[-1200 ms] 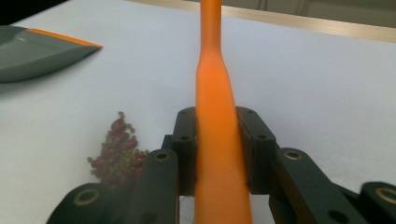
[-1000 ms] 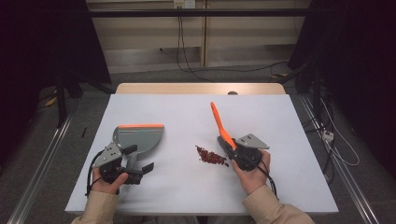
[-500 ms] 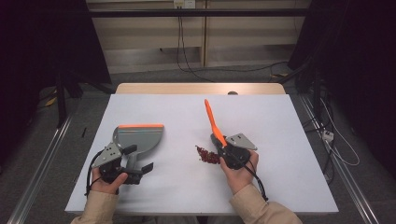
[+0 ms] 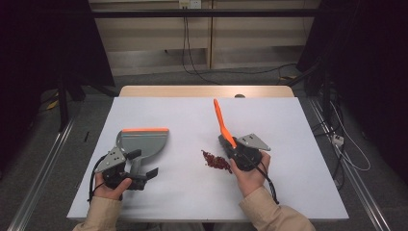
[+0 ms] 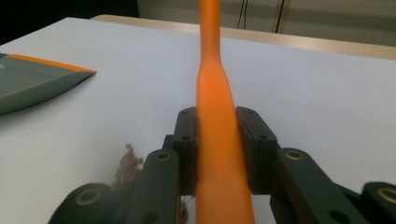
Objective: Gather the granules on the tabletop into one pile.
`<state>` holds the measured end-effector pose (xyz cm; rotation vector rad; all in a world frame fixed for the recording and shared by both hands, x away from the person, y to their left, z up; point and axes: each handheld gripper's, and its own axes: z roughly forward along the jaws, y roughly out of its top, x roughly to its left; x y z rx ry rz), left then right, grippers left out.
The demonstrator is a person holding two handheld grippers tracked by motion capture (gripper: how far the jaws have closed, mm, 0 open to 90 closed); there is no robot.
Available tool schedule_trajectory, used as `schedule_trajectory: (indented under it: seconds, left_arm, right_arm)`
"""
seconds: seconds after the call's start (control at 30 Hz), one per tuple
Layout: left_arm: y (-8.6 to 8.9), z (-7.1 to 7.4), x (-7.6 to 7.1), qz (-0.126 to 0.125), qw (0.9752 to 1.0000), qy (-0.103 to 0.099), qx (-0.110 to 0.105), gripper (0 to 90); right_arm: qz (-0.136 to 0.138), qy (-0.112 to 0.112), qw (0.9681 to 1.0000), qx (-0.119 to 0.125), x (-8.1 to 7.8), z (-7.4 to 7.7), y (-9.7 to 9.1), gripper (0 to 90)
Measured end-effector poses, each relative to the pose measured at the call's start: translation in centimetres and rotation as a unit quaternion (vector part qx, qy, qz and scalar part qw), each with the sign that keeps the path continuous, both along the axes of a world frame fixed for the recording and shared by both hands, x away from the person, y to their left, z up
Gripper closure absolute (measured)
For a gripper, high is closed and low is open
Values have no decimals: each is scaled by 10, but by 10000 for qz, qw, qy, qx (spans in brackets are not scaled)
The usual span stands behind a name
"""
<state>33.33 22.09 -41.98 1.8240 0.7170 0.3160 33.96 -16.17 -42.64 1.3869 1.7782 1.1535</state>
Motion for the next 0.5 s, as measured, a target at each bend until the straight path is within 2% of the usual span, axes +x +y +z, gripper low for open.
schedule_trajectory:
  seconds: [0.07, 0.23, 0.3, 0.5]
  left_arm:
    - [-1, 1, 0, 1, 10000, -12, -1, 43]
    - [-4, 2, -1, -29, 10000, -18, -1, 43]
    - [-6, 2, -2, -47, 10000, -19, 0, 43]
    - [-4, 1, -1, -40, 10000, -13, 16, 43]
  right_arm:
    - [20, 77, 10000, 34, -7, -2, -2, 713]
    - [53, 34, 10000, 5, -23, -4, 0, 713]
    - [49, -17, 10000, -73, -23, -6, 3, 713]
    - [-53, -105, 9999, 40, -14, -12, 13, 713]
